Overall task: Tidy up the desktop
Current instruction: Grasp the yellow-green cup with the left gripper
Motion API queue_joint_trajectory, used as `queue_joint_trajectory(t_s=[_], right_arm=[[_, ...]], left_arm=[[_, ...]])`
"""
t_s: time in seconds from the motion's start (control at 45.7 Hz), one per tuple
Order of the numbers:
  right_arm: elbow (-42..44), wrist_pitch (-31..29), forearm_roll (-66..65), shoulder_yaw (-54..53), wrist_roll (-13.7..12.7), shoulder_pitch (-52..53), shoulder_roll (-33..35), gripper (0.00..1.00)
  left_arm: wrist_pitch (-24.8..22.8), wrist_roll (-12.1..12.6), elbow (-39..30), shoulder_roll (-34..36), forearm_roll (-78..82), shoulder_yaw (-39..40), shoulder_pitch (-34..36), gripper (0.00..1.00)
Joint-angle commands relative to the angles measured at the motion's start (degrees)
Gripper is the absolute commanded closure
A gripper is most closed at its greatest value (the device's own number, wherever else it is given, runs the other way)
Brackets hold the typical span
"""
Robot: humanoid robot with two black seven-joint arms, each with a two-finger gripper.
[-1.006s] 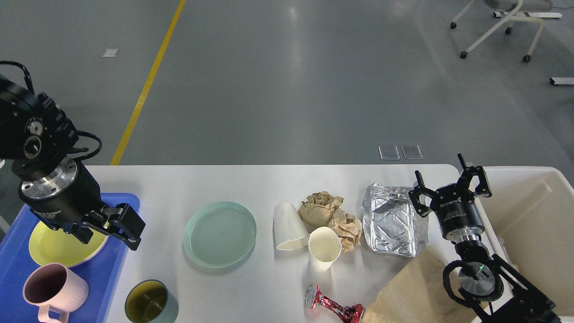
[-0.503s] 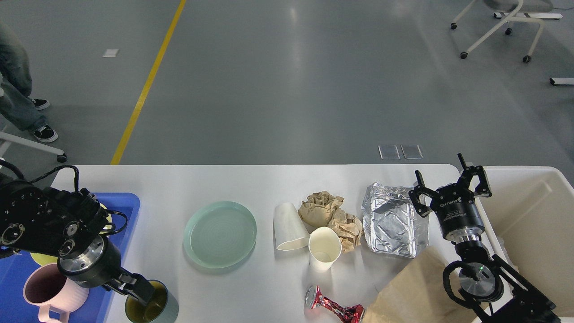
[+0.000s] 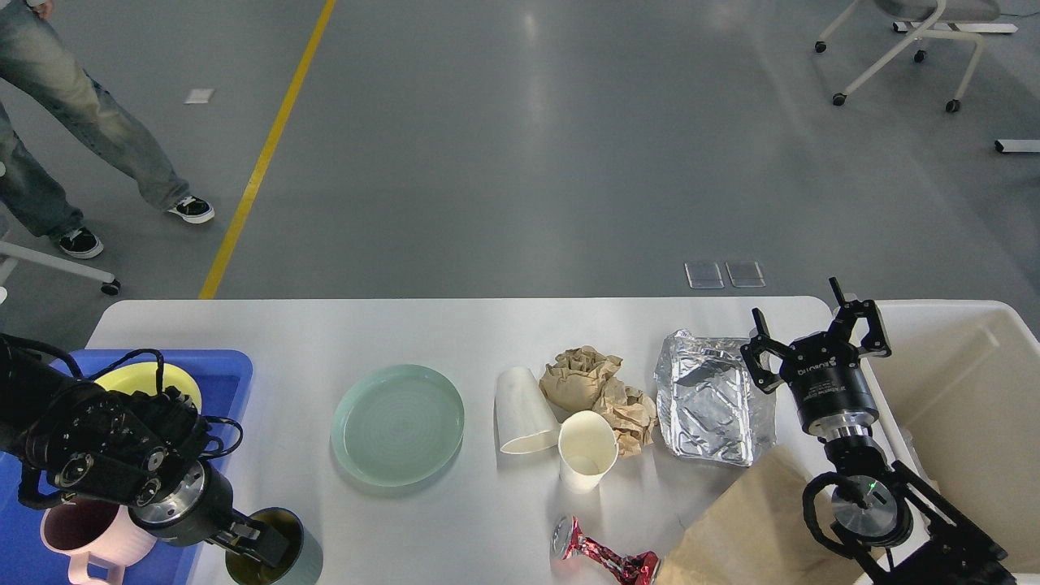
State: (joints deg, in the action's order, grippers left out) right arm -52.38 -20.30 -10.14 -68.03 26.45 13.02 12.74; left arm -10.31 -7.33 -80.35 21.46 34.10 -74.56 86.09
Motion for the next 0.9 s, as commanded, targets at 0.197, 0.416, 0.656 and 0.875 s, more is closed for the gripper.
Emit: queue_joint_trajectory(t_s=[0.197, 0.416, 0.656, 0.875], right_arm=[[0.00, 0.00, -0.05, 0.00, 0.00, -0.01, 0.00, 0.00], [0.00, 0.00, 0.04, 0.00, 0.00, -0.01, 0.00, 0.00], [0.00, 0.00, -0.05, 0.00, 0.00, -0.01, 0.00, 0.00], [0.00, 0.00, -0.05, 0.00, 0.00, -0.01, 0.00, 0.00]], left_arm=[[-1.46, 4.17, 0.02, -0.01, -0.27, 1.09, -0.13, 0.79], [-1.99, 4.43, 0.19, 0.17, -3.08, 1.70, -0.05, 0.86], [-2.08, 4.43, 0.28, 0.43, -3.69, 1.70, 0.04, 1.00], [-3.66, 4.34, 0.28, 0.69, -3.78, 1.79, 0.74, 1.00]])
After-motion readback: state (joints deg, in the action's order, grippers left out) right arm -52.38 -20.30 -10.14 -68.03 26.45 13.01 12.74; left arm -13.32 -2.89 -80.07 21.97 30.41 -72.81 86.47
